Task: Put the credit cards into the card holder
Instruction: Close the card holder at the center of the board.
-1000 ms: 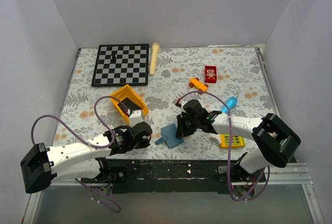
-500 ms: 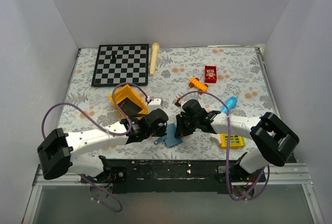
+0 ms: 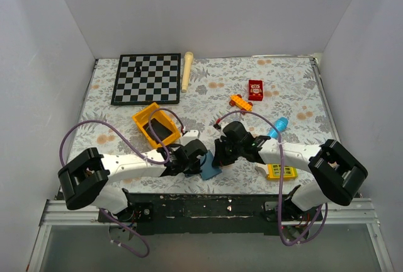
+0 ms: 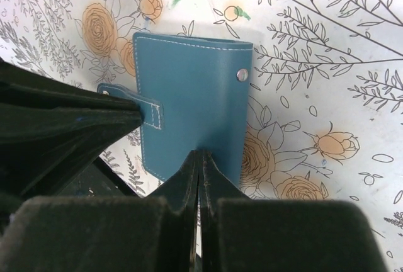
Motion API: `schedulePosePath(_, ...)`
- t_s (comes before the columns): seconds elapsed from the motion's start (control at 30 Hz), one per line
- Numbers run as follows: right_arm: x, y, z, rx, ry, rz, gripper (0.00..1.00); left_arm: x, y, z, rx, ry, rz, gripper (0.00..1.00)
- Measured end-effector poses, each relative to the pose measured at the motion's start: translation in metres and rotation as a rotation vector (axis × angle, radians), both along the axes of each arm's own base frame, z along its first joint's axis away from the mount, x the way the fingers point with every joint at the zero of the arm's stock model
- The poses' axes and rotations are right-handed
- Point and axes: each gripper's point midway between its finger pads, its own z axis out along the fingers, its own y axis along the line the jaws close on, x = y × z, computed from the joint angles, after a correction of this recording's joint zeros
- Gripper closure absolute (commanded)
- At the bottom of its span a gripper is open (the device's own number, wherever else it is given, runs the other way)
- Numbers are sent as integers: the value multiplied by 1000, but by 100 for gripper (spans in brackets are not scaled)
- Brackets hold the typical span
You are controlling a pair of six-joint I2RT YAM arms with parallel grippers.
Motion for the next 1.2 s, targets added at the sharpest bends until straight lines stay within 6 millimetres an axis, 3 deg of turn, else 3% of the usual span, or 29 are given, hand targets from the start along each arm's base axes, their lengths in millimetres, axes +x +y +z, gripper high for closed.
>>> schedulePosePath(0.17, -1, 0, 4, 7, -2, 2, 99, -8, 12, -13, 18, 24, 9, 92)
schedulePosePath(0.3, -3, -2, 9, 13, -2, 2, 76, -7, 10, -15, 17, 26, 13, 93)
schedulePosePath(0.47, 3, -5, 37, 61, -66, -18, 53, -7, 8, -19, 9, 29, 17, 93)
schedulePosePath(0.63, 15, -16, 54, 72, -130, -65, 41, -6, 6, -19, -6, 26, 20, 93)
schedulePosePath(0.9, 23, -29, 28, 60, -64, -89, 38, -6, 5, -19, -12, 23, 21, 93)
schedulePosePath(1.2, 0, -28, -3, 159, 78, -52, 38, -6, 4, -19, -15, 25, 25, 93)
